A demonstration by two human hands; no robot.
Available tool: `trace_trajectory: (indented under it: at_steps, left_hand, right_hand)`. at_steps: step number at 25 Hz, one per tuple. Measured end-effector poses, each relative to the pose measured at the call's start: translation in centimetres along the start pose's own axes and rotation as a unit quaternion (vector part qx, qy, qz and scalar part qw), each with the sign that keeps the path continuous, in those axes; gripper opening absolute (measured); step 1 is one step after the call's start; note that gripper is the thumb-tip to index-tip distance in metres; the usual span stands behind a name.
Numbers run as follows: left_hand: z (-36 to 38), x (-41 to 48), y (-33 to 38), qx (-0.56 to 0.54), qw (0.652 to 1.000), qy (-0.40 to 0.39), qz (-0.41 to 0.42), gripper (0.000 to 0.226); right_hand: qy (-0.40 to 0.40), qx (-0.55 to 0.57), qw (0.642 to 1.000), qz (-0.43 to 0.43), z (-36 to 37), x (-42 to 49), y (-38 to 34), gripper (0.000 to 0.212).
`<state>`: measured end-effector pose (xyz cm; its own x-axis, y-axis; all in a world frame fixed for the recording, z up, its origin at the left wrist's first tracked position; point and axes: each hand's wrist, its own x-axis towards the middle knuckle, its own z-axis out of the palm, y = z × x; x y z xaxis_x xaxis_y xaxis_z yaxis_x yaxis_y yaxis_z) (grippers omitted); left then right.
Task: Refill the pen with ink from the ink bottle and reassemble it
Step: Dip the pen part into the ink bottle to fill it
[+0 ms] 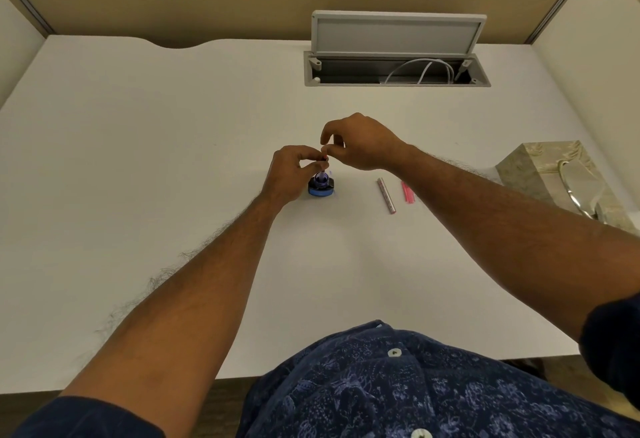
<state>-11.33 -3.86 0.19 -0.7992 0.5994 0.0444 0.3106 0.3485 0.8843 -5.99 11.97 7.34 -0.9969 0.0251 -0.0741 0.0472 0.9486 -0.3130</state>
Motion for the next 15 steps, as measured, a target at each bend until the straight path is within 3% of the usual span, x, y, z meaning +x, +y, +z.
trace_trajectory:
  at_steps: [8,15]
  left_hand:
    - [0.11,0.01,-0.02,0.0,1.0,0.002,0.005,0.014]
    - [0.21,-0.03,-0.06,0.001,1.0,0.004,0.003,0.012]
  right_hand:
    - [0.006,-0.026,1.0,0.002,0.1,0.01,-0.12,0.022]
    - [0.001,-0.046,0.999,0.015,0.08,0.2,-0.14,0.037]
